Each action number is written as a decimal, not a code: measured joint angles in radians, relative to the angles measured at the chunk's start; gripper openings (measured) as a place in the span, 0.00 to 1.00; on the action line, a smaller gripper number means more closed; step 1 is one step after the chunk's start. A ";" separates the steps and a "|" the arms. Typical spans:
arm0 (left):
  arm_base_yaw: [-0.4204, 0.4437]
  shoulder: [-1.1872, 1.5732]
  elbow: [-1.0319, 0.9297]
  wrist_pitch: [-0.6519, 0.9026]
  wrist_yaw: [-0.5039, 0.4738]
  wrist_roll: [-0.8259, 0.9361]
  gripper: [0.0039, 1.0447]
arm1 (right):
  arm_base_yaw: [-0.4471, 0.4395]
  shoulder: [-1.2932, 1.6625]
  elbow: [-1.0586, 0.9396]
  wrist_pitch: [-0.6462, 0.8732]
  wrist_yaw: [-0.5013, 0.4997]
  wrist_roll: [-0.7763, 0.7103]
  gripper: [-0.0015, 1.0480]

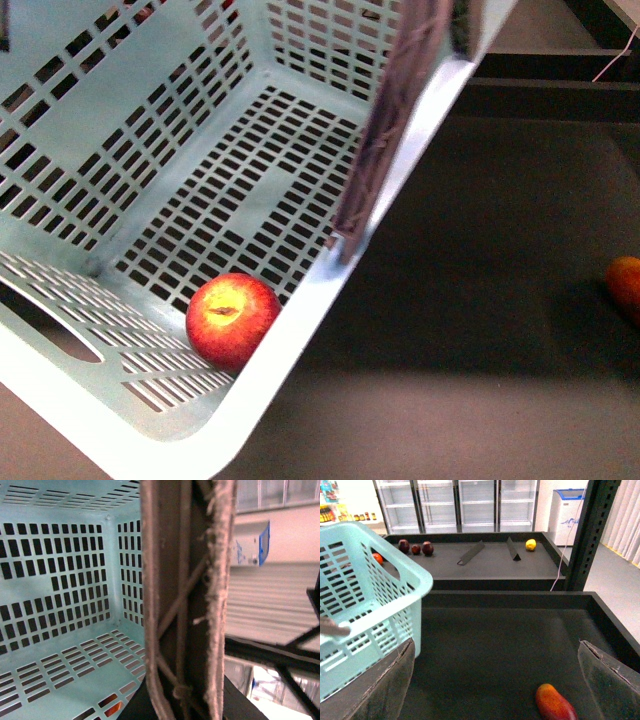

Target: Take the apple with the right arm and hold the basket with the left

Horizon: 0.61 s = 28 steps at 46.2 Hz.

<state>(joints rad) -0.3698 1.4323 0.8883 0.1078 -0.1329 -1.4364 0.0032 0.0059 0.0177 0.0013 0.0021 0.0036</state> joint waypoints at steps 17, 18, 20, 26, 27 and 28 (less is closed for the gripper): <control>0.160 0.067 -0.062 0.055 -0.024 -0.028 0.05 | 0.000 0.000 0.000 0.000 0.000 0.000 0.91; 0.163 0.072 -0.063 0.059 -0.024 -0.032 0.05 | 0.000 0.000 0.000 0.000 0.000 0.000 0.91; 0.171 0.089 -0.065 0.069 -0.024 -0.042 0.05 | 0.000 0.000 0.000 0.000 0.000 0.000 0.91; 0.188 0.138 -0.074 0.101 -0.018 -0.066 0.05 | 0.000 0.000 0.000 0.000 0.000 0.000 0.91; 0.190 0.144 -0.075 0.106 -0.017 -0.069 0.05 | 0.000 0.000 0.000 0.000 0.000 0.000 0.91; 0.192 0.151 -0.076 0.109 -0.014 -0.072 0.05 | 0.000 0.000 0.000 0.000 0.000 0.000 0.91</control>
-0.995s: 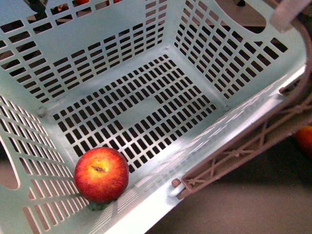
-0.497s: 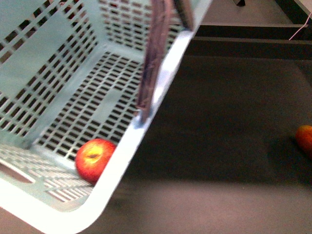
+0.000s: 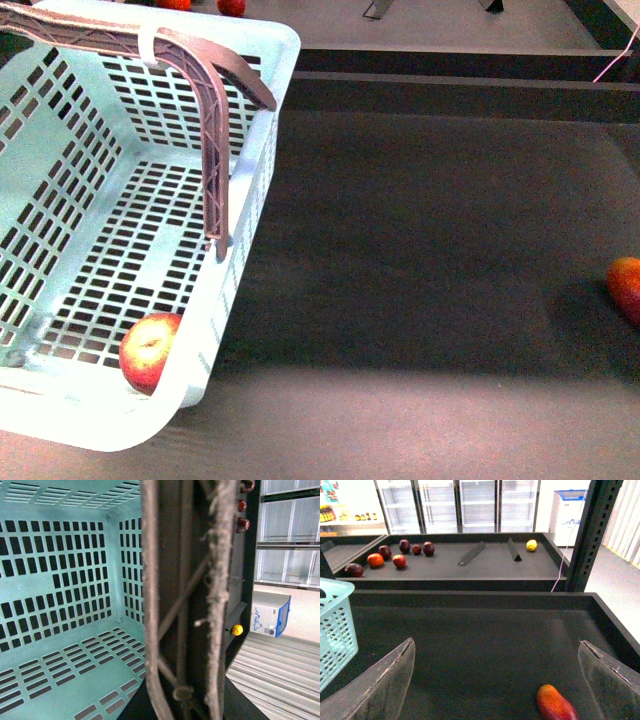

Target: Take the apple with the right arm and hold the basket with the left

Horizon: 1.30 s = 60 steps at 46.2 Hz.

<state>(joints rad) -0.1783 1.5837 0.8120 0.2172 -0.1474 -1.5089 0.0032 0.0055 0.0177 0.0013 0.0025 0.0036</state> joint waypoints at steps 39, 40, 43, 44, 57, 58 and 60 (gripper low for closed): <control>0.036 0.026 -0.150 -0.043 0.004 -0.053 0.40 | 0.000 0.000 0.000 0.000 0.000 0.000 0.91; 0.035 0.016 -0.151 -0.055 0.004 -0.058 0.43 | 0.000 0.000 0.000 0.000 0.000 0.000 0.91; 0.031 -0.017 -0.151 -0.103 0.001 -0.061 0.54 | 0.000 0.000 0.000 0.000 0.000 0.000 0.91; 0.029 -0.029 -0.152 -0.119 -0.003 -0.063 0.57 | 0.000 0.000 0.000 0.000 0.000 0.000 0.91; 0.011 -0.342 -0.172 -0.352 -0.041 -0.086 0.93 | 0.000 0.000 0.000 0.000 0.000 0.000 0.91; 0.006 -0.378 -0.172 -0.375 -0.047 -0.086 0.94 | 0.000 0.000 0.000 0.000 0.000 0.000 0.91; -0.009 -0.435 -0.171 -0.412 -0.058 -0.081 0.94 | 0.000 0.000 0.000 0.000 0.000 0.000 0.91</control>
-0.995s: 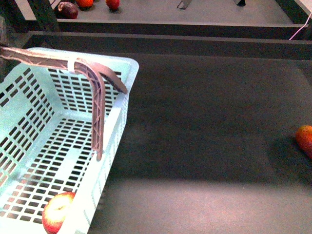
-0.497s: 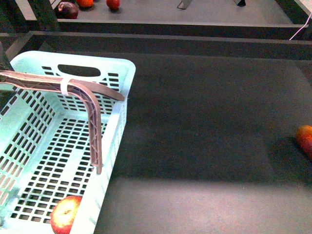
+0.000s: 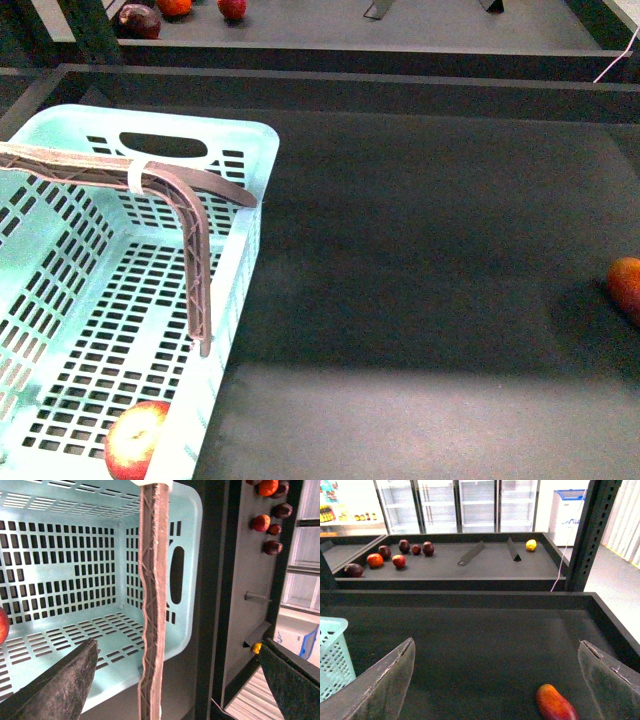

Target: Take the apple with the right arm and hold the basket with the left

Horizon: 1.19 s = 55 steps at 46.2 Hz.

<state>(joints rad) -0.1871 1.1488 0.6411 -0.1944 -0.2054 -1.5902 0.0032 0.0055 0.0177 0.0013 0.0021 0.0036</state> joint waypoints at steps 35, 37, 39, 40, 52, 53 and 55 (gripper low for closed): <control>0.093 -0.383 -0.504 0.817 0.115 1.560 0.03 | 0.000 0.000 0.000 0.000 0.000 0.000 0.91; 0.124 -0.412 -0.518 0.801 0.163 1.565 0.03 | 0.000 0.000 0.000 0.000 0.000 0.000 0.91; 0.154 -0.435 -0.529 0.789 0.194 1.570 0.03 | 0.000 0.000 0.000 0.000 0.000 0.000 0.91; 0.164 -0.444 -0.533 0.783 0.197 1.571 0.03 | 0.000 0.000 0.000 0.000 0.000 0.000 0.91; 0.183 -0.622 -0.592 0.668 0.205 1.576 0.03 | 0.000 0.000 0.000 0.000 0.000 0.000 0.91; 0.183 -0.636 -0.596 0.657 0.205 1.576 0.03 | 0.000 0.000 0.000 0.000 0.000 0.000 0.91; 0.183 -0.644 -0.607 0.663 0.206 1.576 0.03 | 0.000 0.000 0.000 0.000 0.000 0.000 0.91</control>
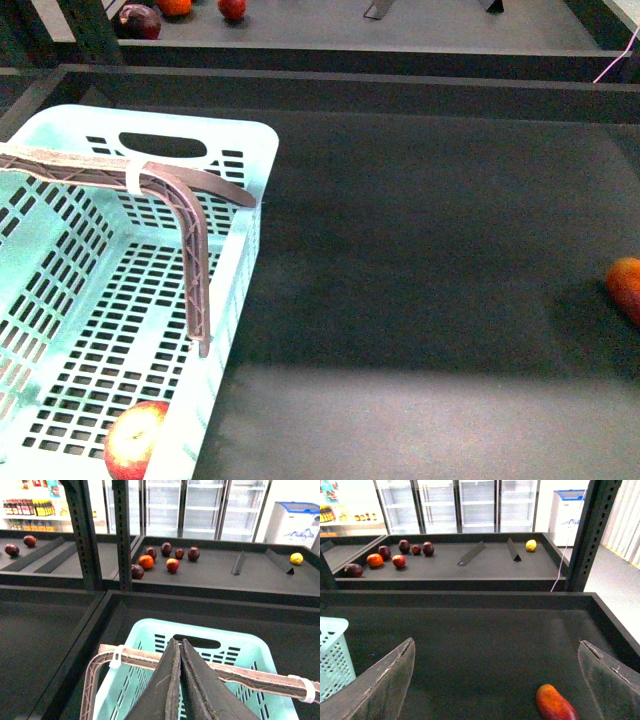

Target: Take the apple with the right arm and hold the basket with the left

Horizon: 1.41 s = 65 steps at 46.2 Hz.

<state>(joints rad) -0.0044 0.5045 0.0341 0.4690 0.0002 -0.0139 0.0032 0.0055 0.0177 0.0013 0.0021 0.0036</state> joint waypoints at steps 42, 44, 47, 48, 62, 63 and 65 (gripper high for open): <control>0.000 -0.358 -0.019 -0.328 0.000 0.003 0.03 | 0.000 0.000 0.000 0.000 0.000 0.000 0.91; 0.000 -0.452 -0.019 -0.447 0.000 0.003 0.03 | 0.000 0.000 0.000 0.000 0.000 0.000 0.91; 0.000 -0.493 -0.019 -0.463 0.000 0.003 0.03 | 0.000 0.000 0.000 0.000 0.000 0.000 0.91; 0.000 -0.494 -0.019 -0.465 0.000 0.003 0.03 | 0.000 0.000 0.000 0.000 0.000 0.000 0.91; 0.000 -0.498 -0.019 -0.467 0.000 0.003 0.03 | 0.000 0.000 0.000 0.000 0.000 0.000 0.91; 0.000 -0.498 -0.019 -0.467 0.000 0.003 0.03 | 0.000 0.000 0.000 0.000 0.000 0.000 0.91; 0.000 -0.498 -0.019 -0.467 0.000 0.003 0.03 | 0.000 0.000 0.000 0.000 0.000 0.000 0.91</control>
<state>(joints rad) -0.0040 0.0063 0.0151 0.0021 -0.0002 -0.0109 0.0032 0.0055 0.0177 0.0013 0.0021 0.0032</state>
